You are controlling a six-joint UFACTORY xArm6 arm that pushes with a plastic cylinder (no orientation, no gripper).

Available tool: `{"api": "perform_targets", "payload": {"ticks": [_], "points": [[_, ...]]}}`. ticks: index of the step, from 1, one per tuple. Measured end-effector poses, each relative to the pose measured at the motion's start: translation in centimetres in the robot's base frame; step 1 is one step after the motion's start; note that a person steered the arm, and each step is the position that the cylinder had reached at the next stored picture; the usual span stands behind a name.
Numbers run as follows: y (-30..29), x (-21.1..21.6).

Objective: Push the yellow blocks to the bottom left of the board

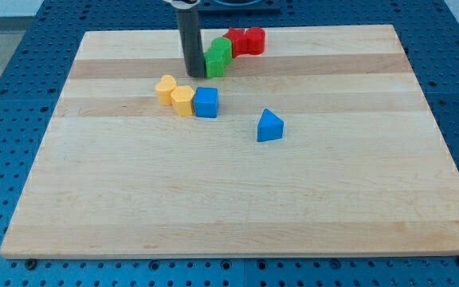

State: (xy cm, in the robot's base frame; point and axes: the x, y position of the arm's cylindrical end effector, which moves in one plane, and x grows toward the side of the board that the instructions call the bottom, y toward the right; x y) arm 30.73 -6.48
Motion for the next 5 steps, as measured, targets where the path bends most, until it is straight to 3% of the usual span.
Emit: {"api": "perform_targets", "payload": {"ticks": [3,5], "points": [[0.5,0.1],[-4.3,1.9]]}}
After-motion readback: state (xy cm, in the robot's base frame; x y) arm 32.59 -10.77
